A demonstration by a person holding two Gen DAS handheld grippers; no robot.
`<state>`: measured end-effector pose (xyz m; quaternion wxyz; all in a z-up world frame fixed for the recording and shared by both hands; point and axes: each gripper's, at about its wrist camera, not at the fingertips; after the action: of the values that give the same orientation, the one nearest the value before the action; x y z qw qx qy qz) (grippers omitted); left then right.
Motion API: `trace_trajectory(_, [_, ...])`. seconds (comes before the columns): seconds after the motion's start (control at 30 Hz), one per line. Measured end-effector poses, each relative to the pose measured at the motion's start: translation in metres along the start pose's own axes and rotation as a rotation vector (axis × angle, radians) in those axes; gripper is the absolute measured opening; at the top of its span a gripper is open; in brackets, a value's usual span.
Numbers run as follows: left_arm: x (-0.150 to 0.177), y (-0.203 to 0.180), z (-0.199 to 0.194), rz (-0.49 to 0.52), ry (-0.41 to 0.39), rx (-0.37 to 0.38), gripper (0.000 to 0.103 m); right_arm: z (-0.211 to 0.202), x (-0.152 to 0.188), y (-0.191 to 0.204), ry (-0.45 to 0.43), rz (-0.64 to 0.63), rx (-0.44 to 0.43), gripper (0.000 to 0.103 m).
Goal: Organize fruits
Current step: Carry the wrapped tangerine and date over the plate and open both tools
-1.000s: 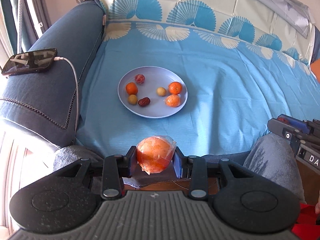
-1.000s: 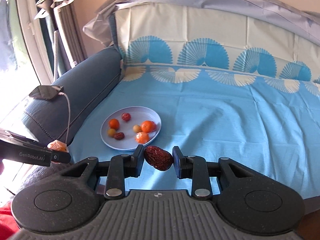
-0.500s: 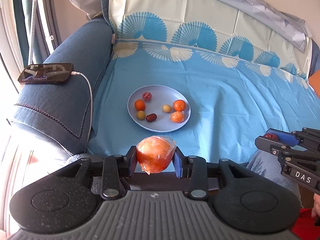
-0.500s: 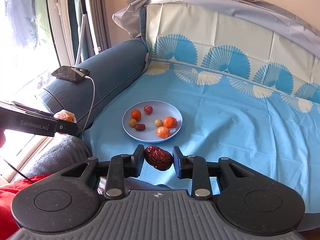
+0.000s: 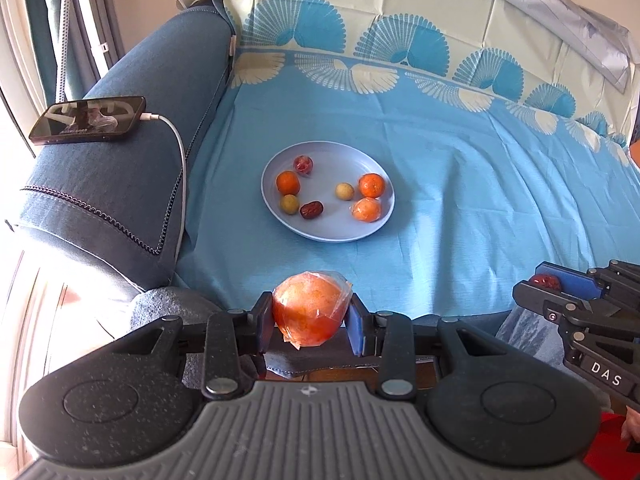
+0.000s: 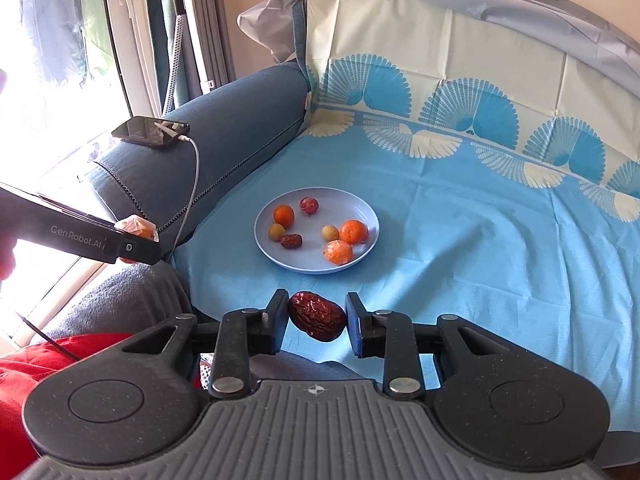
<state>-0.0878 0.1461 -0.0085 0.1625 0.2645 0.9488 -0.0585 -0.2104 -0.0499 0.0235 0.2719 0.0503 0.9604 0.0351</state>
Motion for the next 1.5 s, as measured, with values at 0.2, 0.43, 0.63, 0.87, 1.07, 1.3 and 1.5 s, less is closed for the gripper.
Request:
trace_trajectory(0.2, [-0.015,0.005,0.016,0.001,0.029,0.011,0.041,0.017,-0.008,-0.004,0.049,0.012,0.008,0.032])
trace_trajectory(0.43, [-0.046,0.013,0.035,-0.005,0.047,0.006,0.041,0.044,-0.024,-0.008,0.088,0.023,0.012,0.032])
trace_trajectory(0.63, [-0.078,0.016,0.053,0.002,0.054,0.006,0.041,0.070,-0.045,-0.013,0.093,0.014,0.021,0.032])
trace_trajectory(0.87, [-0.118,0.011,0.084,0.029,0.066,0.020,0.041,0.110,-0.076,-0.018,0.068,-0.021,0.030,0.032])
trace_trajectory(1.07, [-0.150,0.007,0.117,0.057,0.082,0.026,0.041,0.151,-0.103,-0.022,0.078,-0.058,0.015,0.032])
trace_trajectory(1.3, [-0.177,0.007,0.154,0.063,0.112,0.028,0.041,0.191,-0.124,-0.025,0.091,-0.083,-0.013,0.032])
trace_trajectory(1.5, [-0.193,0.006,0.176,0.074,0.119,0.015,0.041,0.213,-0.136,-0.022,0.087,-0.122,-0.010,0.032])
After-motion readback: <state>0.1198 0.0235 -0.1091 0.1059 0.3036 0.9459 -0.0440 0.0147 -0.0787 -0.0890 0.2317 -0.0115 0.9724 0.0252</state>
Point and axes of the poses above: each gripper's, at about its wrist camera, not at the fingertips, and z roughly the way its jaws point, y to its left, x to its underside, and after that the axes turned 14 degrees about y, right-handed
